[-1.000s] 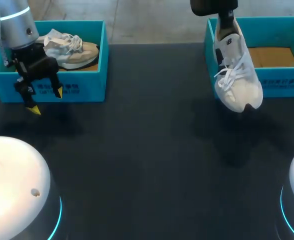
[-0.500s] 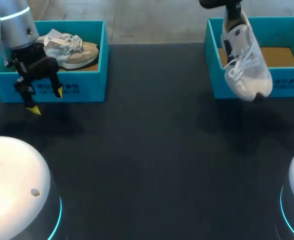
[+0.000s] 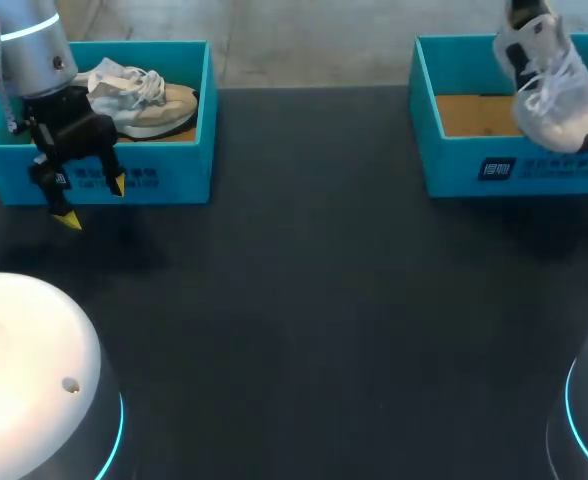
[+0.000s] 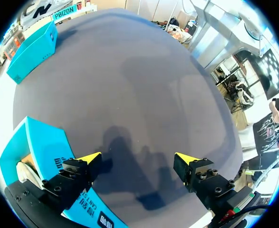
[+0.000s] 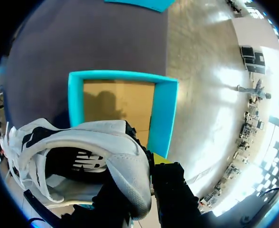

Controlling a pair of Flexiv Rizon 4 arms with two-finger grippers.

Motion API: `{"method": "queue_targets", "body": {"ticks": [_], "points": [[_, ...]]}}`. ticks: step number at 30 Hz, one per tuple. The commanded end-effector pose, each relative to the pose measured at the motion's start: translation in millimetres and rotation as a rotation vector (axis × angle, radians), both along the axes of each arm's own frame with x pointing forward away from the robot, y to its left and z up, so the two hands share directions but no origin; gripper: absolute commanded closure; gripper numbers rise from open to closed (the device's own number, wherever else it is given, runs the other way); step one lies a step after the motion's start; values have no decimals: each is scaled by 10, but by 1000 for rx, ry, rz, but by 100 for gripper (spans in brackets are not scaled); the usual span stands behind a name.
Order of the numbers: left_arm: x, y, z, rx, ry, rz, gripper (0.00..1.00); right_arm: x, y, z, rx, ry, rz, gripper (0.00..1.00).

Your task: Take the shoe out of the shoebox, open the shoe tongue, remove and reinsert the insole, then place the shoe into the shoebox

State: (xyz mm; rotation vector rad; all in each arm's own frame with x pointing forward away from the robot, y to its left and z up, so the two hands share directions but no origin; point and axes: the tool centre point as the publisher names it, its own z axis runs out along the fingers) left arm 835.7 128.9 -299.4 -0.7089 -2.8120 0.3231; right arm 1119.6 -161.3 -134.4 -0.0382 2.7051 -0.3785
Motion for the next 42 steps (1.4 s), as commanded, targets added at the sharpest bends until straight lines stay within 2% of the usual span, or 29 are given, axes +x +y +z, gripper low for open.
{"method": "queue_targets", "body": {"ticks": [1, 7, 24, 33, 42], "points": [[-4, 1, 6, 3, 0, 0, 0, 198, -148, -53, 37, 15, 32, 100], [-4, 1, 6, 3, 0, 0, 0, 333, -336, -106, 55, 9, 78, 100], [-4, 1, 6, 3, 0, 0, 0, 333, -336, -106, 55, 9, 78, 100], [-4, 1, 6, 3, 0, 0, 0, 498, -697, -204, 128, 50, -303, 100], [-4, 1, 6, 3, 0, 0, 0, 466, -1050, -206, 197, -14, -709, 100]]}}
